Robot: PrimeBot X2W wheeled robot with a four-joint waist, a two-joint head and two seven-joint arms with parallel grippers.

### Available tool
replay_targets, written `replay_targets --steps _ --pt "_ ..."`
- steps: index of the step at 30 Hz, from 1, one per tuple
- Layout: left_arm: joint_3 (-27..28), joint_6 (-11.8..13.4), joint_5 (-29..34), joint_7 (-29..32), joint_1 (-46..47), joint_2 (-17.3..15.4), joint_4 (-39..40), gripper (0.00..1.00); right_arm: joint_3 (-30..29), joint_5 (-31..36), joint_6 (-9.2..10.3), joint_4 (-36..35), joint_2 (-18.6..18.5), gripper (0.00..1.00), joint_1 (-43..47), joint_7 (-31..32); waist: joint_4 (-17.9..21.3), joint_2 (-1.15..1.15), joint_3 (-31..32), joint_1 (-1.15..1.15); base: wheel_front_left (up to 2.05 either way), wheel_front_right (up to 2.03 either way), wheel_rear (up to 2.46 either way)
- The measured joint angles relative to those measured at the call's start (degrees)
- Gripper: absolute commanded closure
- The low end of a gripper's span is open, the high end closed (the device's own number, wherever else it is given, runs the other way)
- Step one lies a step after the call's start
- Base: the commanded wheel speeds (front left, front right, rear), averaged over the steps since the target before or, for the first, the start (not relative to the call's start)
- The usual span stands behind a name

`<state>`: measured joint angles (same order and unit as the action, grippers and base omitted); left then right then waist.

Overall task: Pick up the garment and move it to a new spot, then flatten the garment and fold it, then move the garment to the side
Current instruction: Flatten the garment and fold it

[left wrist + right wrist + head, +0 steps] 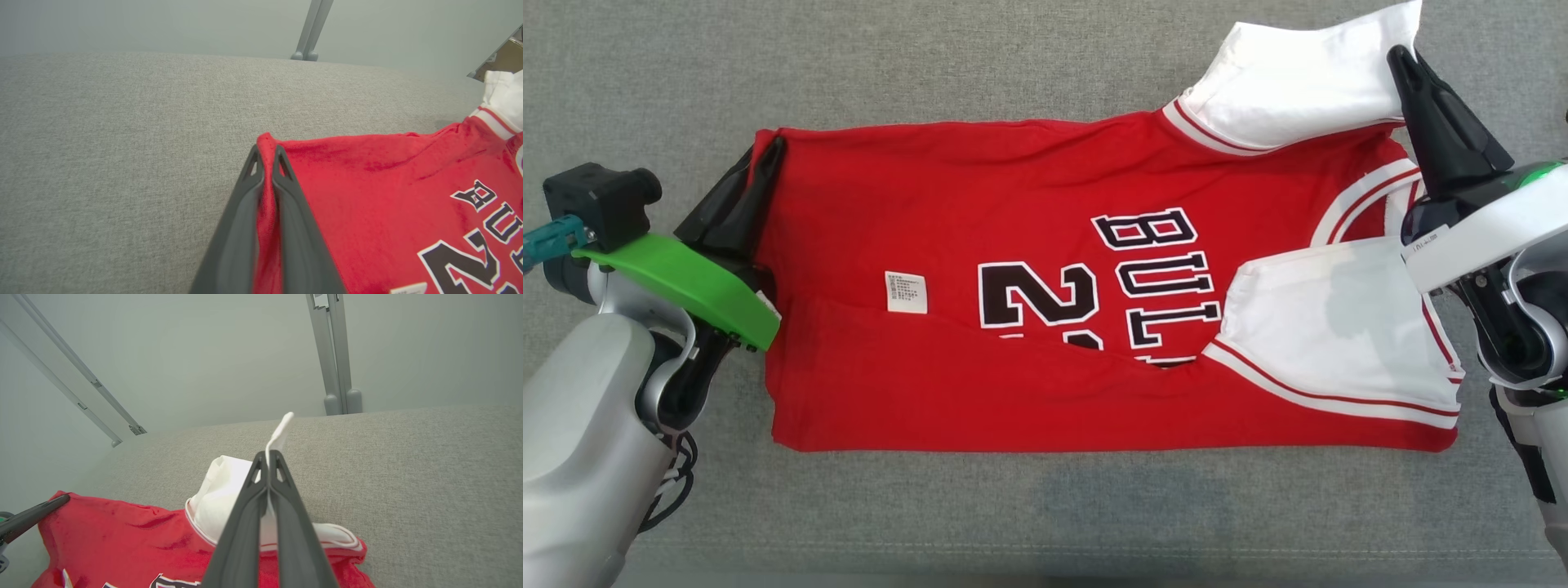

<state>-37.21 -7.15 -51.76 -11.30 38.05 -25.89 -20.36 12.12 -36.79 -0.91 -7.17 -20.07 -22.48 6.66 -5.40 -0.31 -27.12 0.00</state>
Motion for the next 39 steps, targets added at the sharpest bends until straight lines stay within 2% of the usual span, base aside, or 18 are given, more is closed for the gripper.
replay_targets --steps 15,22,27,39 --pt "-3.7 0.0 1.7 -2.0 -3.1 -2.3 0.7 1.00 1.1 0.1 0.00 -1.4 0.2 1.00 5.4 -1.1 0.1 0.00 1.9 0.00 0.00 0.00 0.00" --pt "-3.6 0.0 1.8 -2.5 -5.9 -2.8 0.4 1.00 1.8 0.1 0.08 -2.0 0.8 1.00 9.4 -2.1 0.2 0.00 3.7 0.00 0.00 0.00 0.00" --pt "-2.1 0.0 1.2 -2.9 -8.8 -2.1 0.4 1.00 1.4 -0.1 1.51 -3.3 2.2 1.00 13.7 -3.2 0.5 0.00 5.4 0.00 0.00 0.00 0.00" --pt "1.0 0.0 0.9 -3.0 -11.5 -2.0 0.5 1.00 1.8 -0.1 2.93 -4.8 4.1 1.00 19.6 -5.4 1.3 0.00 5.9 0.00 0.00 0.00 0.00"
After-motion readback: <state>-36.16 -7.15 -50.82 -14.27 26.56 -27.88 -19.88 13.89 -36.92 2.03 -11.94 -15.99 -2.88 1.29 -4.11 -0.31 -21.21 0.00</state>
